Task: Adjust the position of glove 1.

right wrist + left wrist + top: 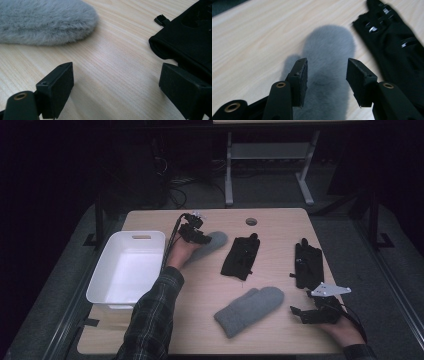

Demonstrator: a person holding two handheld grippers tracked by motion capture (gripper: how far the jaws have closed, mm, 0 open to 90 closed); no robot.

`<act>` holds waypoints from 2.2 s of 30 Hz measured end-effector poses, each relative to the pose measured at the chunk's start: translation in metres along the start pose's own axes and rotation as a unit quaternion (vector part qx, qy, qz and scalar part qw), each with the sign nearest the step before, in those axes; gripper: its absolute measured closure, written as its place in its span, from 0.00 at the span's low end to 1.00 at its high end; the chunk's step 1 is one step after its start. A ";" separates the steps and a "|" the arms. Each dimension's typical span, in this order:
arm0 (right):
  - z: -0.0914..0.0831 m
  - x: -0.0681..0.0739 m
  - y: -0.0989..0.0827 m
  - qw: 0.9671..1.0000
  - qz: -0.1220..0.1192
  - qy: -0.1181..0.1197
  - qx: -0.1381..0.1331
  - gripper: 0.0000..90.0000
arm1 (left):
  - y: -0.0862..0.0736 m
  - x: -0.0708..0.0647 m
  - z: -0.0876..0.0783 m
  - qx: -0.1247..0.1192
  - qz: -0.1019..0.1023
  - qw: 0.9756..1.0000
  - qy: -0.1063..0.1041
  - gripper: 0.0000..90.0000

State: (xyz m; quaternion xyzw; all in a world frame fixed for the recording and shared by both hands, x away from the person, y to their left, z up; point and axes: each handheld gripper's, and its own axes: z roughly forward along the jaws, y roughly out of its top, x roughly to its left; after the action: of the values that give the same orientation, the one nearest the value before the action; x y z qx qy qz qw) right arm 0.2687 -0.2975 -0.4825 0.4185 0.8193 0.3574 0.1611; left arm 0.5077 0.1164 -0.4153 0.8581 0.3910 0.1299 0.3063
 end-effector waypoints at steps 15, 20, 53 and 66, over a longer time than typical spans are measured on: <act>0.000 0.000 0.000 1.000 0.000 0.000 0.000 0.14 | -0.015 -0.003 0.028 0.045 0.015 0.999 0.010 0.53; 0.000 0.000 0.000 1.000 0.000 -0.001 0.000 0.14 | -0.016 -0.003 0.029 0.043 0.022 0.999 0.005 0.64; 0.000 0.000 0.000 1.000 0.001 -0.001 0.000 0.14 | -0.005 -0.017 -0.036 -0.022 0.001 0.999 -0.040 0.95; 0.000 0.000 0.000 1.000 -0.001 -0.002 -0.001 0.14 | -0.004 -0.040 -0.075 -0.063 0.012 0.994 -0.084 0.95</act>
State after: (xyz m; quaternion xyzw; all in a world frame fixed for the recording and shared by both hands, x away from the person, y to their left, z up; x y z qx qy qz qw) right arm 0.2690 -0.2976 -0.4826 0.4184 0.8188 0.3573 0.1637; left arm 0.4443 0.1200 -0.3586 0.8496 0.3448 0.0848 0.3900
